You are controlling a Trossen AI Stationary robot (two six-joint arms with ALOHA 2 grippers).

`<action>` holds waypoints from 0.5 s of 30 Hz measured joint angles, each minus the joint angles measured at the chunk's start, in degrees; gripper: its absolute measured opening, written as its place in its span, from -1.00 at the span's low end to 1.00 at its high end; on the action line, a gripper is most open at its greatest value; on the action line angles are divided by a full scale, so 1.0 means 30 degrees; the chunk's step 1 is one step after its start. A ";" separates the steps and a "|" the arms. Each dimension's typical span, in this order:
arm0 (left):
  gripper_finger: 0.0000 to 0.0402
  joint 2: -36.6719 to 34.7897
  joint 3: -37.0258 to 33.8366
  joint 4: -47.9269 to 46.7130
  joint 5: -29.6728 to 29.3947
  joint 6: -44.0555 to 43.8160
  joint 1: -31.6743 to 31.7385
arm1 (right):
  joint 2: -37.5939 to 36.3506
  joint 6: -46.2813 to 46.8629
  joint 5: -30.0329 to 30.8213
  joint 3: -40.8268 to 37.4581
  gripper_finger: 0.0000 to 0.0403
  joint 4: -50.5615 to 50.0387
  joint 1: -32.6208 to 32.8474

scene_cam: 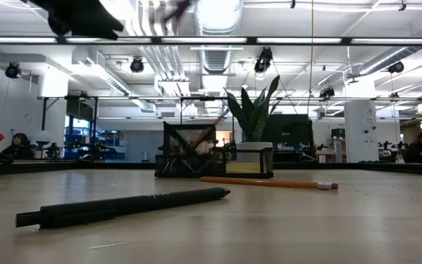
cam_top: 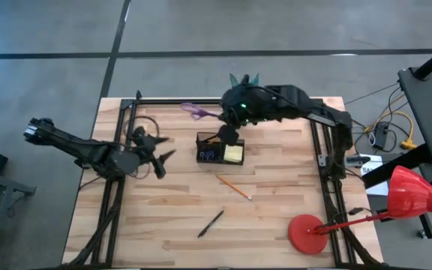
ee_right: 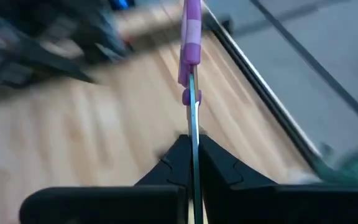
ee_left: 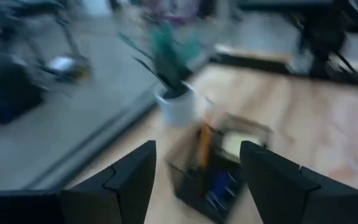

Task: Pick and place office supplies into organizer
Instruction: Put the scissors into the desk organizer

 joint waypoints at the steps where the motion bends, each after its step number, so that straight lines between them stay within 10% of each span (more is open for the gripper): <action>1: 0.09 -0.0307 0.0168 -0.0021 -0.0746 0.0062 0.0000 | -0.0128 0.0418 0.0003 -0.0017 -0.96 0.0573 0.0288; 7: 0.09 -0.2483 0.0569 0.1624 -0.2096 0.4072 0.0003 | -0.0210 0.3423 -0.3055 -0.0166 -0.96 0.3444 0.1265; 15: 0.09 -0.3862 0.0115 0.3891 0.0736 0.9393 -0.0007 | -0.0162 0.4525 -0.8623 -0.1445 -0.96 0.7712 0.0915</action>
